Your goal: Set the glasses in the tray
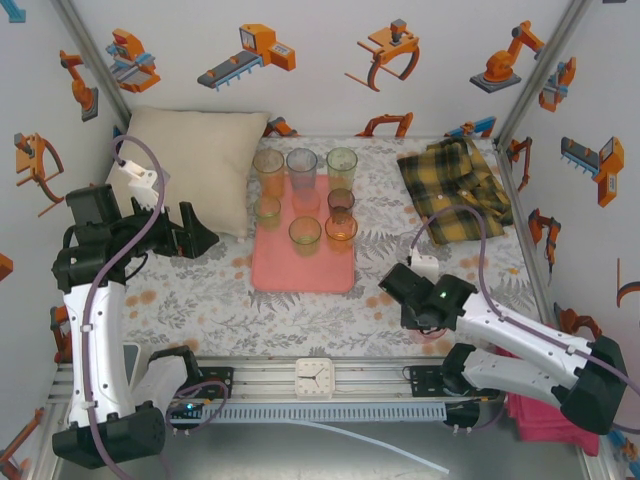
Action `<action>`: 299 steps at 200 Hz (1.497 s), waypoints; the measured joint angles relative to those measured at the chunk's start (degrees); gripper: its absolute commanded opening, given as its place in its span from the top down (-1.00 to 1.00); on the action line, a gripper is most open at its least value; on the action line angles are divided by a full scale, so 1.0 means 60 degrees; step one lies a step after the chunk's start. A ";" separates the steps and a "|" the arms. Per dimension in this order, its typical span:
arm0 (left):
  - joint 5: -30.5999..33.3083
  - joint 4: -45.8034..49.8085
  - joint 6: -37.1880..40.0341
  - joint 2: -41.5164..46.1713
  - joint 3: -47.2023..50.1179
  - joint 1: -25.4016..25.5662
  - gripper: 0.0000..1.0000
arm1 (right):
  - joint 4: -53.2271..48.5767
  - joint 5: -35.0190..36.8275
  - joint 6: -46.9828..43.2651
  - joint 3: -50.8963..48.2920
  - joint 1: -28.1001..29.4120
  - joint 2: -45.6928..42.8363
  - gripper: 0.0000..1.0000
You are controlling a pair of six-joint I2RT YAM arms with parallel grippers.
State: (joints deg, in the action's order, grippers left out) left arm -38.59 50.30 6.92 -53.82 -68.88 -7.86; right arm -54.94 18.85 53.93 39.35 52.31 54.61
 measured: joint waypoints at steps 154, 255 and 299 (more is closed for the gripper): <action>0.0007 0.0011 0.0066 -0.0087 0.0000 0.0055 -0.95 | 0.0066 -0.0437 -0.0321 0.0444 0.0000 -0.0124 0.92; 0.0036 0.0051 0.0076 -0.0087 0.0000 0.0062 -0.96 | 0.0339 -0.0652 -0.0619 0.0980 0.0266 0.0590 0.91; 0.0040 0.0047 0.0076 -0.0091 0.0000 0.0073 -0.96 | 0.0495 -0.0725 -0.0718 0.1075 0.0368 0.0823 0.92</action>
State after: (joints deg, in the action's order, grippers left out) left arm -38.35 50.59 7.38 -54.37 -68.88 -7.42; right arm -51.96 14.50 49.63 45.80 54.52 59.55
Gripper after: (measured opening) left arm 0.977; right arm 0.101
